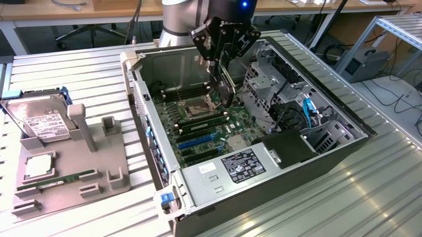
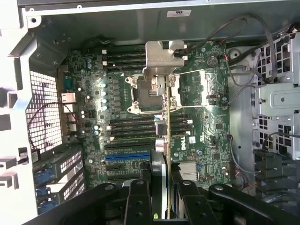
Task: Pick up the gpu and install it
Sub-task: 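Pick up the gpu and move the gpu toward the slot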
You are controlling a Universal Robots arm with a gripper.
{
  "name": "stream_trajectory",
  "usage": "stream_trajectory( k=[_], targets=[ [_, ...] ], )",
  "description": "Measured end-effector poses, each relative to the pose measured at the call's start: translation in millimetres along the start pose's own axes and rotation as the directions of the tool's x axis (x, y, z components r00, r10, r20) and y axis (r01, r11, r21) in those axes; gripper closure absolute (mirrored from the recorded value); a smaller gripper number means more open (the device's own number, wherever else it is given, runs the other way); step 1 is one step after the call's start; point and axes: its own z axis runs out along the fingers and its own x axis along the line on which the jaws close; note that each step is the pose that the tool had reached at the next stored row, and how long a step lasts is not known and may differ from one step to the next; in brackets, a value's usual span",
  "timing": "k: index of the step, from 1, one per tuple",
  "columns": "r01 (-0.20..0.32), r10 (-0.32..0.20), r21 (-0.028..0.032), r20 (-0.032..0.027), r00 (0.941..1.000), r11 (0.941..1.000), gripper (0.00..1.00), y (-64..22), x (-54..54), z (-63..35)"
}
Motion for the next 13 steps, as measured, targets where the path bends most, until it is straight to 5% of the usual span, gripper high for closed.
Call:
stream_trajectory(
  k=[13],
  targets=[
    [0.0,0.0,0.0,0.0,1.0,1.0,0.73,0.6,-7.8,1.8]
  ],
)
